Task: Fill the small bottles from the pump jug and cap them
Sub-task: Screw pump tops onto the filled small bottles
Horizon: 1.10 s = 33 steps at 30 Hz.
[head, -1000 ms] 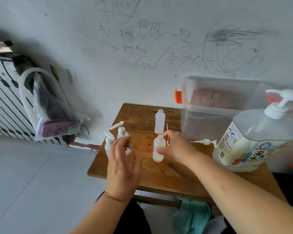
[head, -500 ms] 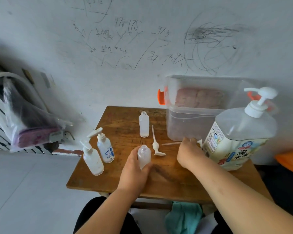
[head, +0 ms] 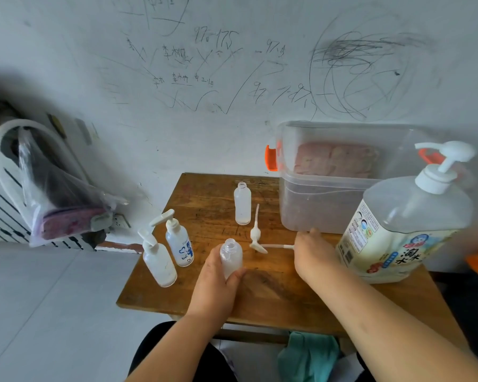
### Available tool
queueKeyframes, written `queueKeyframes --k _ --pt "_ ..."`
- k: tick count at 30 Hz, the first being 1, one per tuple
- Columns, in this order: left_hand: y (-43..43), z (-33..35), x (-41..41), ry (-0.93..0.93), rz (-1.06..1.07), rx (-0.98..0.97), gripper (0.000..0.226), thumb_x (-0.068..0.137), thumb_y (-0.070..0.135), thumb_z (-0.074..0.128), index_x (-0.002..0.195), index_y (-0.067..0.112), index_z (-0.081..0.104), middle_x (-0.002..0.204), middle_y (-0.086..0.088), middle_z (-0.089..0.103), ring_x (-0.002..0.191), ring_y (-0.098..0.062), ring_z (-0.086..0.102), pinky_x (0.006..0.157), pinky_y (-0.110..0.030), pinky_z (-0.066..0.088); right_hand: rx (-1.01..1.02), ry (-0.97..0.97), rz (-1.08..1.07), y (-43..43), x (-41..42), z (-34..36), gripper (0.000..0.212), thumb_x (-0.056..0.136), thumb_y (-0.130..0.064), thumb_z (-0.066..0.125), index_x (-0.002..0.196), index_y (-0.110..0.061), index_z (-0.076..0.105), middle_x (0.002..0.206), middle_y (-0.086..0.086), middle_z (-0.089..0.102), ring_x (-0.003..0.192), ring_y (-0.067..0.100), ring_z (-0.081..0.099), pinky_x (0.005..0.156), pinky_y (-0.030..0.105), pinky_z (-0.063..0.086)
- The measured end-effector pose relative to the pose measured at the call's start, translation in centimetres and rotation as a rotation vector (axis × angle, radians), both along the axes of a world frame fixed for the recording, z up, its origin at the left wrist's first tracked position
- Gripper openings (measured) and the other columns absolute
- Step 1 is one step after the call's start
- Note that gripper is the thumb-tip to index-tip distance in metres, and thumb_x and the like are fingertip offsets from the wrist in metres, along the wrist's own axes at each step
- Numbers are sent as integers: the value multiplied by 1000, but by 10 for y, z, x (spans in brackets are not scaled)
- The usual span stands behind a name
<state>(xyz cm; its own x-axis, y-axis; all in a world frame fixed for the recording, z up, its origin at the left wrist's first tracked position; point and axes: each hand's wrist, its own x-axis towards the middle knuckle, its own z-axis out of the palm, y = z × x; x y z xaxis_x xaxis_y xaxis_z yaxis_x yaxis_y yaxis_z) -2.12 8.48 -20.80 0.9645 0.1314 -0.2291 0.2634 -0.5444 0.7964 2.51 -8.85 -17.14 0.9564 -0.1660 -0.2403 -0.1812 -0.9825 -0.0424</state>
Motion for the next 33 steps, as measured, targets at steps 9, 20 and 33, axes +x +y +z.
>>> queueKeyframes --k 9,20,33 --pt "0 2 -2 -8 -23 68 73 92 36 62 151 30 19 152 6 39 139 -17 39 111 -36 37 -62 -188 134 7 -23 53 41 89 -1 55 126 -17 49 117 8 45 99 27 58 68 31 44" --pt "-1 12 -3 29 -32 77 74 93 32 61 153 28 17 154 3 37 140 -19 39 110 -35 38 -49 -294 197 8 -32 71 33 90 -24 61 120 -21 48 118 2 60 108 24 57 99 42 38" --pt "-1 15 -2 55 -55 98 75 94 31 61 153 29 15 155 4 36 140 -20 40 109 -36 38 -98 -422 426 22 -49 120 41 89 -19 61 127 -26 47 131 0 47 124 20 46 114 55 19"
